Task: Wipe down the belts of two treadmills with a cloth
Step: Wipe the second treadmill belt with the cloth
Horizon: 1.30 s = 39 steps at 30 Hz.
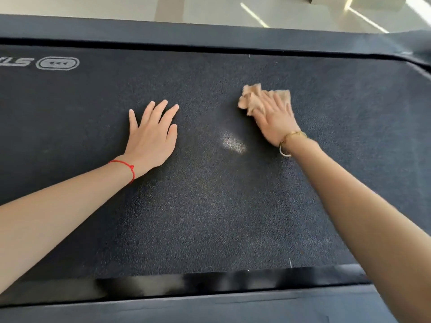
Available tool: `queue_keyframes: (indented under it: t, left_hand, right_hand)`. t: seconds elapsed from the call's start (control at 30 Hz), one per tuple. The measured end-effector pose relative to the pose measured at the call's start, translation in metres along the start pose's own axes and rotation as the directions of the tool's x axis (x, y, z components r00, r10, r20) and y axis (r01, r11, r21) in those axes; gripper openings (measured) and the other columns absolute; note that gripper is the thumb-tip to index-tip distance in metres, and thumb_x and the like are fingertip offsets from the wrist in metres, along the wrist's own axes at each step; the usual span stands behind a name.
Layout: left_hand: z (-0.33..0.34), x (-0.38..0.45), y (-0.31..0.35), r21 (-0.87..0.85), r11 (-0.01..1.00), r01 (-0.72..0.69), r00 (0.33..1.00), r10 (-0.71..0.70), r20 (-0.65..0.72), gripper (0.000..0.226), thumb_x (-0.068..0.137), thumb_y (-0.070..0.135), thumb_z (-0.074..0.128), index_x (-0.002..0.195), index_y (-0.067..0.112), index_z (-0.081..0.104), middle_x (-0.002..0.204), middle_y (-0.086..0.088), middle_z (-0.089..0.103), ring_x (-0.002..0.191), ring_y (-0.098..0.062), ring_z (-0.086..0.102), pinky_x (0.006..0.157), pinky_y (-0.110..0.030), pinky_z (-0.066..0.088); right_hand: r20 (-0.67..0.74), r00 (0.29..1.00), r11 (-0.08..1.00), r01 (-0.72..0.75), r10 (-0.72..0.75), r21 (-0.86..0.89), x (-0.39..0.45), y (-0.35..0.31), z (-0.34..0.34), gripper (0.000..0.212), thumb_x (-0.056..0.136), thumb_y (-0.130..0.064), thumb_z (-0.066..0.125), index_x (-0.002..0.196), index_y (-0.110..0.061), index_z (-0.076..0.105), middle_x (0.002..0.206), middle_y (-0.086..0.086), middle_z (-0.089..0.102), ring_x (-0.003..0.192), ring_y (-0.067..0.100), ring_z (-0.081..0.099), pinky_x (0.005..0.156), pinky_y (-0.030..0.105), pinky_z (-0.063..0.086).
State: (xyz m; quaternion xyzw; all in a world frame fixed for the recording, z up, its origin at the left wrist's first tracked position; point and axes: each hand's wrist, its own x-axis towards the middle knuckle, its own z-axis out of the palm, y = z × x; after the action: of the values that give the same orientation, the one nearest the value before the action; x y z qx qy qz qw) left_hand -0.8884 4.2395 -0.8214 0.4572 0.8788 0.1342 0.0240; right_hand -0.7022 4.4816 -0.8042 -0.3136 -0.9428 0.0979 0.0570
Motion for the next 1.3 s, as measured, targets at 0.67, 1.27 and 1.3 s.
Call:
queue_keyframes:
  t: [0.67, 1.27, 1.3]
  left_hand:
    - [0.013, 0.020, 0.016, 0.078, 0.994, 0.082, 0.996, -0.077, -0.054, 0.059, 0.100, 0.039, 0.013, 0.158, 0.026, 0.018, 0.165, -0.001, 0.017, 0.153, -0.024, 0.008, 0.120, -0.062, 0.006]
    - [0.016, 0.022, 0.012, 0.091, 0.993, 0.073, 0.995, -0.066, -0.074, 0.064, 0.096, 0.042, 0.012, 0.157, 0.026, 0.023, 0.163, -0.002, 0.022, 0.152, -0.025, 0.012, 0.119, -0.063, 0.007]
    - [0.016, 0.022, 0.012, 0.089, 0.994, 0.070, 0.995, -0.064, -0.077, 0.063, 0.096, 0.042, 0.013, 0.156, 0.026, 0.023, 0.163, -0.002, 0.022, 0.152, -0.025, 0.013, 0.119, -0.064, 0.008]
  right_hand:
    - [0.029, 0.996, 0.994, -0.079, 0.082, -0.077, 0.166, -0.008, 0.020, 0.057, 0.102, -0.043, 0.012, 0.156, -0.026, 0.010, 0.162, -0.003, 0.017, 0.150, 0.024, 0.004, 0.117, 0.049, -0.010]
    - [-0.009, 0.992, 0.987, -0.125, 0.124, -0.105, 0.157, 0.008, 0.013, 0.059, 0.101, -0.041, 0.014, 0.155, -0.015, 0.014, 0.157, 0.006, 0.028, 0.148, 0.028, 0.013, 0.118, 0.057, -0.004]
    - [-0.030, 0.998, 0.991, -0.064, 0.061, -0.115, 0.150, -0.005, 0.016, 0.061, 0.100, -0.041, 0.013, 0.154, -0.012, 0.015, 0.154, 0.007, 0.033, 0.145, 0.029, 0.020, 0.117, 0.057, -0.001]
